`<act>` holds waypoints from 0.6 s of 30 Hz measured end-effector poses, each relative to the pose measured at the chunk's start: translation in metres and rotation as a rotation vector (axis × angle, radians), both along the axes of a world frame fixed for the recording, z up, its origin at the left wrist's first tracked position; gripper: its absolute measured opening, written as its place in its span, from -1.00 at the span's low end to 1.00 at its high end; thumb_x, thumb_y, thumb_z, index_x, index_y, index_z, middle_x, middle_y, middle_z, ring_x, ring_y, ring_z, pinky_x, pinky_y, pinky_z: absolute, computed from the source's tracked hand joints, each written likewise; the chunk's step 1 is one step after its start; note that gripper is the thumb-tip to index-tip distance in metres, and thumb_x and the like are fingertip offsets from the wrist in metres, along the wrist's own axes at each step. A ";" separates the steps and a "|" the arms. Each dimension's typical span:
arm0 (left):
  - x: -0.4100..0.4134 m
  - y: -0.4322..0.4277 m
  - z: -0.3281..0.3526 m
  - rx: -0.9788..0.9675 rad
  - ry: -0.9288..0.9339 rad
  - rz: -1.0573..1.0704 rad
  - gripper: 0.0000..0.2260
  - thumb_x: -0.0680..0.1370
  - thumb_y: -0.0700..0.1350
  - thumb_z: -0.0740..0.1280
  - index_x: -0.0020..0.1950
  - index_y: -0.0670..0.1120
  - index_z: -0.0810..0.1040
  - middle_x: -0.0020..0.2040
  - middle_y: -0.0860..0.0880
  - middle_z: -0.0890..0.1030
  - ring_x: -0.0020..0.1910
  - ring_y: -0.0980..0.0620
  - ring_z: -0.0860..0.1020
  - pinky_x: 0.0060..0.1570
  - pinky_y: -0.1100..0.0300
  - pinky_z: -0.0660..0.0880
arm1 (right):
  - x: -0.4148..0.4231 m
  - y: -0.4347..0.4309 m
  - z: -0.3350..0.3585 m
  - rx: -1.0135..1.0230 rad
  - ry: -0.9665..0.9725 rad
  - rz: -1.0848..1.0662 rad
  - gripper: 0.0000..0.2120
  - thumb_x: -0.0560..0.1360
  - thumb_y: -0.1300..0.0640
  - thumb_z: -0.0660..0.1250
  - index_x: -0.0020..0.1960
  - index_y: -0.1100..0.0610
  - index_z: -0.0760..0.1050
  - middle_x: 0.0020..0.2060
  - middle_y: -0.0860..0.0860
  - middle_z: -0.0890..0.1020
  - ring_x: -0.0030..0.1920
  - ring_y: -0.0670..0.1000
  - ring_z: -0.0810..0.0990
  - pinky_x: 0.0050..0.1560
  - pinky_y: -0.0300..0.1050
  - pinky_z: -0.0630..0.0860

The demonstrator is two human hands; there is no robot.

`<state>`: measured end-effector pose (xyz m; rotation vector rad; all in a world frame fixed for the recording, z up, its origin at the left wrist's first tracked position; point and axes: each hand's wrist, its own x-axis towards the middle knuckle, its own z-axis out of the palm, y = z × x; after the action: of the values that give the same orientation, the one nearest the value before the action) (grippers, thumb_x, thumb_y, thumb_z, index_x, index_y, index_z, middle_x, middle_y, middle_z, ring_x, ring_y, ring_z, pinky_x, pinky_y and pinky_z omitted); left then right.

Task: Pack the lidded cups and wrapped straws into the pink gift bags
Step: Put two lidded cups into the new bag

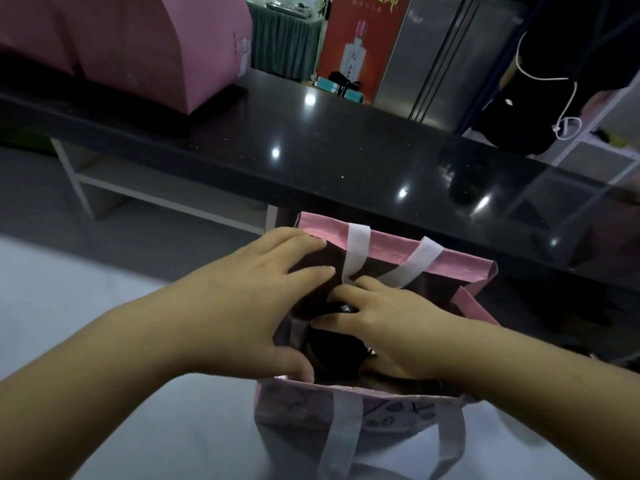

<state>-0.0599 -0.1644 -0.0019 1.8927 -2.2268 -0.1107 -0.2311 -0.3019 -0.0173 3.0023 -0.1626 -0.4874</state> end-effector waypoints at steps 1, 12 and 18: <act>0.001 0.000 0.000 0.004 0.002 0.008 -0.14 0.22 0.47 0.18 0.42 0.18 0.00 0.38 0.30 -0.15 0.38 0.22 -0.23 0.21 0.32 0.03 | 0.001 0.000 -0.004 0.002 0.000 0.002 -0.32 0.45 0.01 0.35 0.46 -0.19 0.10 0.36 -0.03 0.24 0.20 0.07 0.29 0.06 -0.04 0.48; 0.005 0.003 -0.002 -0.035 0.102 0.045 -0.18 0.26 0.45 0.20 0.44 0.23 0.04 0.42 0.30 -0.06 0.21 0.49 -0.24 0.19 0.35 0.06 | 0.001 -0.002 -0.004 0.035 -0.020 0.001 -0.42 0.53 0.12 0.25 0.46 -0.20 0.13 0.45 -0.08 0.20 0.33 0.06 0.20 0.15 -0.05 0.43; 0.001 0.003 0.024 -0.181 0.113 0.066 -0.45 0.29 0.30 0.23 0.23 0.15 0.47 0.18 0.20 0.47 0.06 0.29 0.35 -0.05 0.44 0.29 | -0.025 0.005 0.054 0.085 -0.251 -0.096 -0.52 0.48 0.09 0.37 0.37 -0.10 0.37 0.29 -0.12 0.45 0.26 -0.07 0.42 0.18 -0.08 0.48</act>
<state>-0.0592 -0.1615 0.0221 1.8149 -2.0251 -0.0053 -0.2557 -0.2970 0.0364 3.1410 -0.3137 -0.1249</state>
